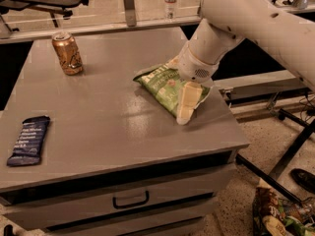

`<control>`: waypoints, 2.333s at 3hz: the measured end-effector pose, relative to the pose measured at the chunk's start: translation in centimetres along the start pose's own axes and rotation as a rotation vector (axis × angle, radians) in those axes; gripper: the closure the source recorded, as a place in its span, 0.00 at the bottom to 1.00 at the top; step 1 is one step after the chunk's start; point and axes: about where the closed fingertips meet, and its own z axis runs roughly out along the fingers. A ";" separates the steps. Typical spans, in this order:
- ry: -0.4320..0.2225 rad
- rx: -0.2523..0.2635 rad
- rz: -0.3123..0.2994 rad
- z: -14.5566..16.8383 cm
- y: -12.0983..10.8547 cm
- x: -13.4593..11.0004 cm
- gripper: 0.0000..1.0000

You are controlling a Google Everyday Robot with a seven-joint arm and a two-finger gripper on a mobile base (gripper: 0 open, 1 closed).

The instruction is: Pick green jalapeno chip bag

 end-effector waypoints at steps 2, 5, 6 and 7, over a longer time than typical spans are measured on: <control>0.029 -0.017 -0.007 1.7 -0.9 0.0 0.54; 0.028 -0.018 -0.008 0.6 -1.1 -0.4 1.00; -0.031 0.027 -0.038 -2.5 0.9 -1.5 1.00; -0.150 0.108 -0.097 -7.9 3.9 -3.5 1.00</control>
Offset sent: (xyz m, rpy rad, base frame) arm 0.0212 0.0110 -0.0450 -0.0445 0.0397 -0.0009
